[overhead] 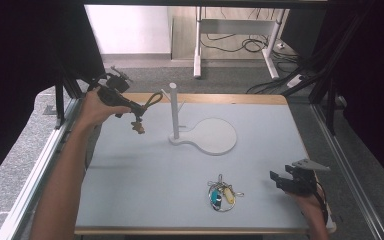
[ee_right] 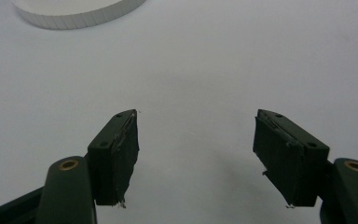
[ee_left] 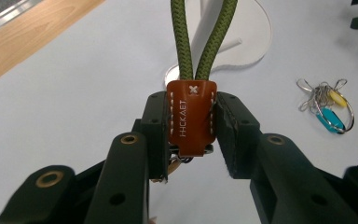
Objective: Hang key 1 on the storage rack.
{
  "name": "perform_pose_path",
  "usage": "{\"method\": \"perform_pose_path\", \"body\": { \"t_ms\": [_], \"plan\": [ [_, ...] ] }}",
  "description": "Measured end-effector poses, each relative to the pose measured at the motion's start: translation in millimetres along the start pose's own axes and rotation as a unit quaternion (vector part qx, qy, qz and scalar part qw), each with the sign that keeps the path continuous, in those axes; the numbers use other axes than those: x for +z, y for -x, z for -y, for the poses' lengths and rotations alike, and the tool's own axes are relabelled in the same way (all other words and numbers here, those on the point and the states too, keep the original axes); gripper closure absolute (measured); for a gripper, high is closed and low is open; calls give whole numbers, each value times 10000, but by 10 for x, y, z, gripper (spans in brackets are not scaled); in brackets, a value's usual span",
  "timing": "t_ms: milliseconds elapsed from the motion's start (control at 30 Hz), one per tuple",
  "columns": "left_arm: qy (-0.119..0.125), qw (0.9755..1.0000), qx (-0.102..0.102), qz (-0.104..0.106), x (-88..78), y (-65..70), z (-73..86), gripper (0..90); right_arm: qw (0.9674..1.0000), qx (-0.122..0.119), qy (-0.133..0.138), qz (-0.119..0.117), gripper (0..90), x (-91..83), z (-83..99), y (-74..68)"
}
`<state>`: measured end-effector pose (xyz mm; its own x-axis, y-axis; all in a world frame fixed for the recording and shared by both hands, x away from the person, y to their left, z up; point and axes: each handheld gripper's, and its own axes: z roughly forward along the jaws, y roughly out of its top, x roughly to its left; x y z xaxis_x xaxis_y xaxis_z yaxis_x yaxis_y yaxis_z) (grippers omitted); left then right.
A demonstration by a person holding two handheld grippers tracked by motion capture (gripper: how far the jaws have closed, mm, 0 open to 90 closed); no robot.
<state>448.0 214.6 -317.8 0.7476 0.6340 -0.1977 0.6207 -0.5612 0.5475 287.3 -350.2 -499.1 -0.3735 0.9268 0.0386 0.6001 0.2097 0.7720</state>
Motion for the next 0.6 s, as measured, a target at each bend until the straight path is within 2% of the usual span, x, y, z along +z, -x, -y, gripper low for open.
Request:
{"method": "perform_pose_path", "body": {
  "t_ms": [233, 600],
  "plan": [
    [167, 9997, -128, 90, -1, -86, -109, 663, 10000, -3, -1, -6, 316, 12, -2, -8],
    [174, 9995, -159, 191, 129, -109, -181, 664, 10000, -60, -32, -14, 316, 19, 0, -24]
  ]
}}
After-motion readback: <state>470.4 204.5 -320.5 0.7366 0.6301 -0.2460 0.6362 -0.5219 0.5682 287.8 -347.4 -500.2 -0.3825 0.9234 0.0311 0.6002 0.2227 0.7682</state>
